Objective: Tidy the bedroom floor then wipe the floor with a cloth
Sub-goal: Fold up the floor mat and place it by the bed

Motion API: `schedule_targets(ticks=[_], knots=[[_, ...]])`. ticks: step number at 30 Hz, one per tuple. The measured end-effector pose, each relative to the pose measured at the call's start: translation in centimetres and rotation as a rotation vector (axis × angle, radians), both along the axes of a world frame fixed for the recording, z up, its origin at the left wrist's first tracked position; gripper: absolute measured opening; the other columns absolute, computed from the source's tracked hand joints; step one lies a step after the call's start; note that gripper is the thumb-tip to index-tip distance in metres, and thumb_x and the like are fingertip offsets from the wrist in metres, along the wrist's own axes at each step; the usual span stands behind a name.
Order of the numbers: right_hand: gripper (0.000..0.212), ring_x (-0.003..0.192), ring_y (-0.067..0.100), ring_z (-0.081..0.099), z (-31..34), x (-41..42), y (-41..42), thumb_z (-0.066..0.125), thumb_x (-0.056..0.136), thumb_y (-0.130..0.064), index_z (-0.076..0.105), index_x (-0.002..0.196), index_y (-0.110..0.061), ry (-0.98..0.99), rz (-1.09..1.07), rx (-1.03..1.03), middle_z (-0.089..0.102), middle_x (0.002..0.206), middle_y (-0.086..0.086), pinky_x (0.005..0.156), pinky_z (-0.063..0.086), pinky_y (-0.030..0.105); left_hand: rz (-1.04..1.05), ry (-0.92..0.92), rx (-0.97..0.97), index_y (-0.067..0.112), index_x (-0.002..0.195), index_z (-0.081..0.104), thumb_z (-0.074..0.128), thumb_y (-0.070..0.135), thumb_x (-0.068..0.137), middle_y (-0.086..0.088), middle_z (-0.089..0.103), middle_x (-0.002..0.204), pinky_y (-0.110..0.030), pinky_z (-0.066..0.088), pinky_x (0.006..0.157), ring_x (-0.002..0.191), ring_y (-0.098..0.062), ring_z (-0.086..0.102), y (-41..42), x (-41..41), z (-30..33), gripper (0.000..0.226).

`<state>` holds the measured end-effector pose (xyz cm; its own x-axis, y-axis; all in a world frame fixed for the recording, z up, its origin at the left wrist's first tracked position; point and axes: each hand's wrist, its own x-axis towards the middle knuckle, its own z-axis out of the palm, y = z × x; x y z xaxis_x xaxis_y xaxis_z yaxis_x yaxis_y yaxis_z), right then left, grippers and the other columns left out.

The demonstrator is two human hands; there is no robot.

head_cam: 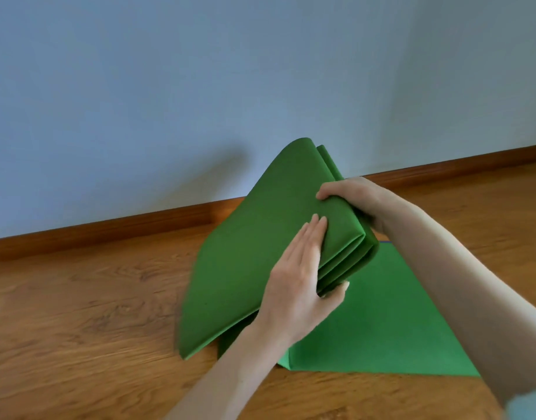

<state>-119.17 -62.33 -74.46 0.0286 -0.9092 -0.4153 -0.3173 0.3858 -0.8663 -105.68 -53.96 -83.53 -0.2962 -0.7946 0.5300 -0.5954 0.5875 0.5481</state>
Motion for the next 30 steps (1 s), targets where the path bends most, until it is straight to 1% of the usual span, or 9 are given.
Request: schedule_targets(ticks=[2, 4, 8, 11, 14, 19, 22, 26, 30], knots=[[0.024, 0.061, 0.020, 0.067, 0.0, -1.2, 0.7, 0.066, 0.078, -0.019, 0.065, 0.098, -0.006, 0.010, -0.041, -0.044, 0.070, 0.081, 0.010, 0.052, 0.053, 0.023, -0.190, 0.058, 0.182, 0.021, 0.147, 0.025, 0.055, 0.042, 0.086, 0.004, 0.028, 0.154, -0.031, 0.026, 0.114, 0.141, -0.008, 0.024, -0.1, 0.7, 0.3, 0.071], [0.026, 0.066, 0.022, 0.068, 0.3, -2.2, 1.2, 0.067, 0.075, -0.016, 0.067, 0.099, -0.007, -0.001, -0.065, -0.121, 0.072, 0.085, 0.011, 0.056, 0.054, 0.026, -0.306, 0.254, 0.371, 0.027, 0.143, 0.033, 0.041, 0.047, 0.090, 0.012, 0.032, 0.151, -0.025, 0.023, 0.114, 0.139, -0.002, 0.025, -0.6, 2.1, 0.6, 0.058], [0.019, 0.059, 0.019, 0.068, 1.3, -3.2, 2.3, 0.067, 0.074, -0.010, 0.070, 0.092, -0.007, -0.080, -0.096, -0.240, 0.073, 0.079, 0.011, 0.053, 0.054, 0.025, 0.011, 0.516, 0.458, 0.034, 0.127, 0.049, 0.033, 0.048, 0.093, 0.011, 0.044, 0.143, -0.027, 0.022, 0.114, 0.135, -0.002, 0.034, -3.0, 6.0, -1.3, 0.040], [0.018, 0.058, 0.019, 0.068, 1.6, -4.5, 3.3, 0.067, 0.074, -0.008, 0.071, 0.092, -0.007, -0.125, -0.132, -0.273, 0.073, 0.079, 0.012, 0.049, 0.052, 0.023, 0.355, 0.271, 0.550, 0.022, 0.139, 0.039, 0.037, 0.025, 0.101, 0.001, 0.033, 0.151, -0.031, 0.017, 0.115, 0.140, -0.014, 0.027, -4.8, 9.3, -5.2, 0.038], [0.018, 0.060, 0.021, 0.068, 1.6, -7.2, 3.8, 0.067, 0.074, -0.010, 0.071, 0.092, -0.008, -0.123, -0.208, -0.268, 0.073, 0.079, 0.012, 0.051, 0.053, 0.025, 0.518, 0.093, 0.694, 0.017, 0.148, 0.023, 0.035, 0.036, 0.100, -0.005, 0.021, 0.156, -0.051, 0.013, 0.115, 0.143, -0.023, 0.018, -5.5, 10.8, -8.9, 0.053], [0.011, 0.049, 0.017, 0.065, 0.6, -13.4, 4.7, 0.065, 0.078, -0.016, 0.068, 0.086, -0.010, -0.077, -0.345, -0.191, 0.070, 0.070, 0.007, 0.044, 0.049, 0.022, 0.410, 0.500, 0.930, 0.030, 0.150, 0.009, 0.035, 0.044, 0.098, -0.002, 0.021, 0.156, -0.052, 0.028, 0.111, 0.137, -0.029, 0.031, -5.4, 6.9, -9.3, 0.060], [0.014, 0.050, 0.022, 0.064, -1.4, -17.4, 5.3, 0.064, 0.081, -0.021, 0.064, 0.088, -0.008, -0.036, -0.419, -0.077, 0.067, 0.075, 0.010, 0.045, 0.050, 0.025, 0.264, 0.375, 0.832, 0.030, 0.151, 0.003, 0.034, 0.037, 0.100, 0.006, 0.012, 0.157, -0.046, 0.021, 0.115, 0.141, -0.021, 0.023, -5.2, 3.2, -8.9, 0.060], [0.018, 0.070, 0.028, 0.063, -6.0, -20.5, 6.3, 0.054, 0.089, -0.014, 0.061, 0.105, -0.008, 0.087, -0.393, 0.029, 0.066, 0.086, 0.014, 0.059, 0.051, 0.031, 0.169, 0.085, 0.772, 0.023, 0.151, -0.002, 0.031, 0.028, 0.101, 0.001, 0.005, 0.158, -0.035, 0.012, 0.116, 0.145, -0.016, 0.010, -4.9, -0.2, -11.0, 0.060], [0.027, 0.081, 0.032, 0.063, -10.5, -22.4, 7.1, 0.046, 0.090, -0.011, 0.056, 0.116, -0.010, 0.158, -0.390, 0.108, 0.065, 0.096, 0.016, 0.074, 0.053, 0.040, 0.216, 0.002, 0.794, 0.023, 0.151, 0.001, 0.029, 0.028, 0.101, -0.005, 0.000, 0.159, -0.040, 0.027, 0.110, 0.142, -0.026, 0.020, -4.2, -2.6, -12.8, 0.057]])
